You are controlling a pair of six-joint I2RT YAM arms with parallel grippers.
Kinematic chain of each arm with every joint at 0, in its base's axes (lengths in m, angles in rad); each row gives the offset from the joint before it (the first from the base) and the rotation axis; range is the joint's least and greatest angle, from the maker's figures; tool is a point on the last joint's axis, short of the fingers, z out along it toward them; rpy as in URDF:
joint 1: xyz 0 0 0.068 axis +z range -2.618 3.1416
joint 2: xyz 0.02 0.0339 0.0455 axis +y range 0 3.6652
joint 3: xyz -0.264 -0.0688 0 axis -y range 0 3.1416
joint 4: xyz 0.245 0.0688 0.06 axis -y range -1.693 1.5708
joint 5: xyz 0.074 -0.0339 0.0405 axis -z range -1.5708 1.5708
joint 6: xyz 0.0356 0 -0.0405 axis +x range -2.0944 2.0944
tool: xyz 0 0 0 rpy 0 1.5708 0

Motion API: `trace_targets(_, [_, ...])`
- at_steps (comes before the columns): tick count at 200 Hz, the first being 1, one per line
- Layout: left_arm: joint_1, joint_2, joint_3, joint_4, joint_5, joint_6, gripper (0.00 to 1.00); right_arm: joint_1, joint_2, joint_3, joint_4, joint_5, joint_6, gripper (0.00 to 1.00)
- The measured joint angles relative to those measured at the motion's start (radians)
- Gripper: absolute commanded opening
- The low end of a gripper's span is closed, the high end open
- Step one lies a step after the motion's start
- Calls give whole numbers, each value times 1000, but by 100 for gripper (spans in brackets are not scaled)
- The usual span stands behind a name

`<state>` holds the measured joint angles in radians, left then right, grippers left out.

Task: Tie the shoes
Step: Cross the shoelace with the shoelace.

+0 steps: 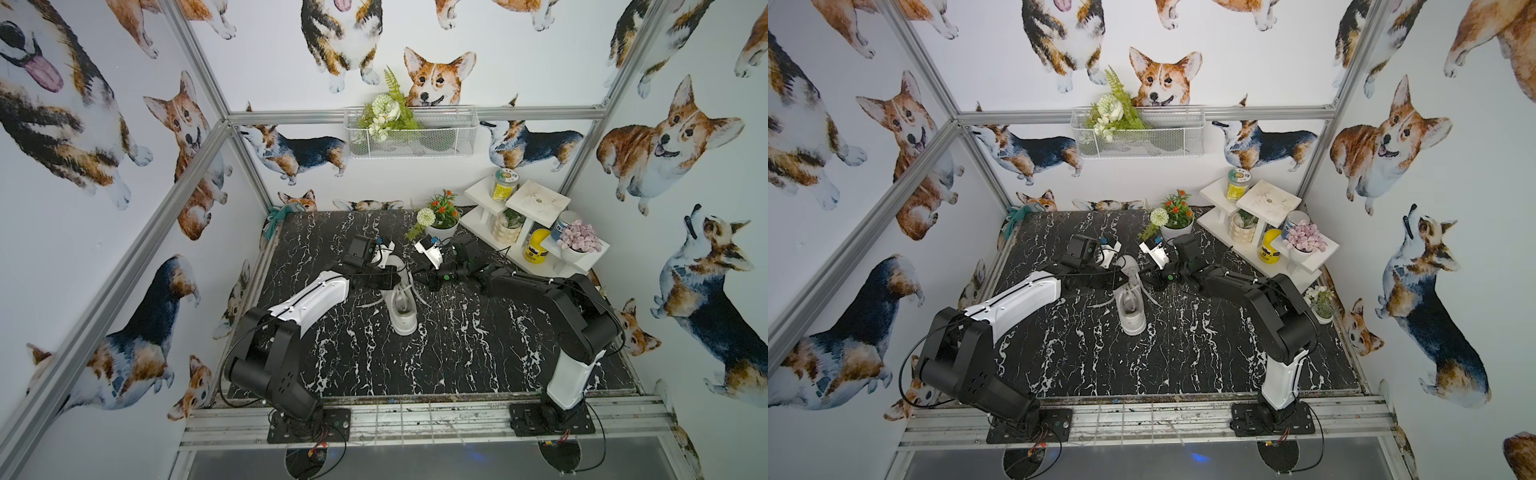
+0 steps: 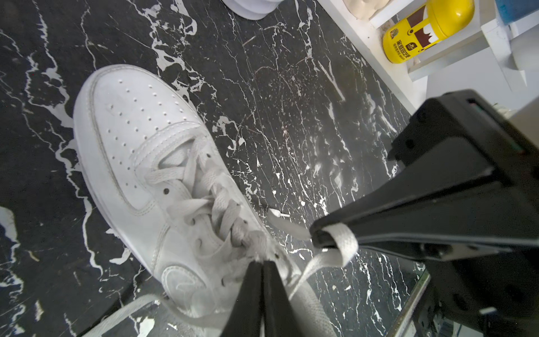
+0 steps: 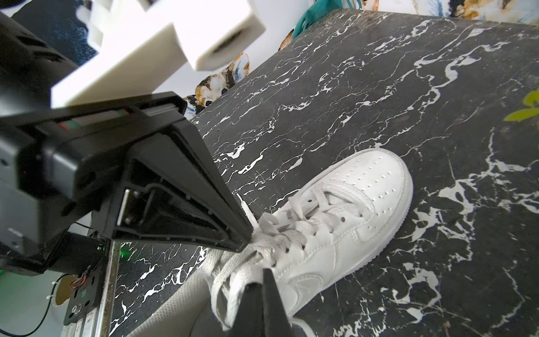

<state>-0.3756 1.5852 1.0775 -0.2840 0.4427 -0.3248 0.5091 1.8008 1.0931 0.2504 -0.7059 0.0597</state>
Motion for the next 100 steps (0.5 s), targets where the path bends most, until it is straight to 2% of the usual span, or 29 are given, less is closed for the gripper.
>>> trace_targets(10, [0,-1,0,3,4,0,0,2,-4,0,0,0,-3,0])
trace_targets(100, [0,-48,-6,13,-9,-4,0,35,-21,-20,-9,-2,-17,0])
